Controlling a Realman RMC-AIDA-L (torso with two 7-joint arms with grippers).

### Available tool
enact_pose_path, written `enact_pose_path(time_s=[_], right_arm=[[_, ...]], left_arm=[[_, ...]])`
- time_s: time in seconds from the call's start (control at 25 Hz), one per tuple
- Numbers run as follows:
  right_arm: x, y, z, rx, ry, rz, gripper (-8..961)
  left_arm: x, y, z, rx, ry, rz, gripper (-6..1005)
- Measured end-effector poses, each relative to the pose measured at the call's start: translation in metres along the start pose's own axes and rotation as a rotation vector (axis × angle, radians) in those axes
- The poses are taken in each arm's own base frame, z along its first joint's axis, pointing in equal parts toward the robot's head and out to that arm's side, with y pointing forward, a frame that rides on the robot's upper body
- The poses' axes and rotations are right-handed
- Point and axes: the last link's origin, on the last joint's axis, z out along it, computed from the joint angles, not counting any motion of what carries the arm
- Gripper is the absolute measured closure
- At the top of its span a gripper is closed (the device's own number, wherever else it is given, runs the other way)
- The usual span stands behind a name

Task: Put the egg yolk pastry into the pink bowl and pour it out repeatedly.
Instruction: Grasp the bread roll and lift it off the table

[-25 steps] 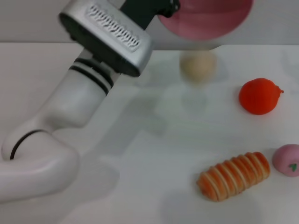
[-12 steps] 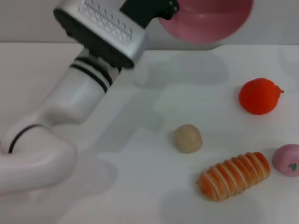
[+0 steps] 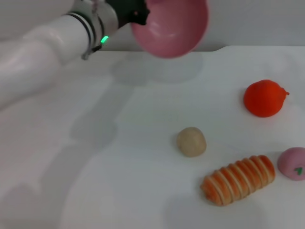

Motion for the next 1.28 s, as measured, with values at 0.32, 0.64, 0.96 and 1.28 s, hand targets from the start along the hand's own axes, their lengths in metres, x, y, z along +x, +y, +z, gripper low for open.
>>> enact_pose_path(time_s=[0.32, 0.64, 0.96, 1.28], right_arm=[[-0.015, 0.056, 0.054, -0.491, 0.423, 0.127, 299], [0.042, 0.096, 0.081, -0.649, 1.21, 0.125, 306], [0.122, 0.104, 0.068, -0.65, 1.771, 0.099, 314], [0.158, 0.101, 0.047, -0.608, 1.956, -0.006, 321]], left_arm=[[-0.01, -0.041, -0.003, 0.004, -0.179, -0.146, 882], [-0.026, -0.063, -0.011, 0.0, -0.247, -0.219, 881], [-0.031, -0.079, -0.017, 0.027, -0.256, -0.253, 880], [-0.032, -0.08, -0.017, 0.027, -0.257, -0.257, 880]])
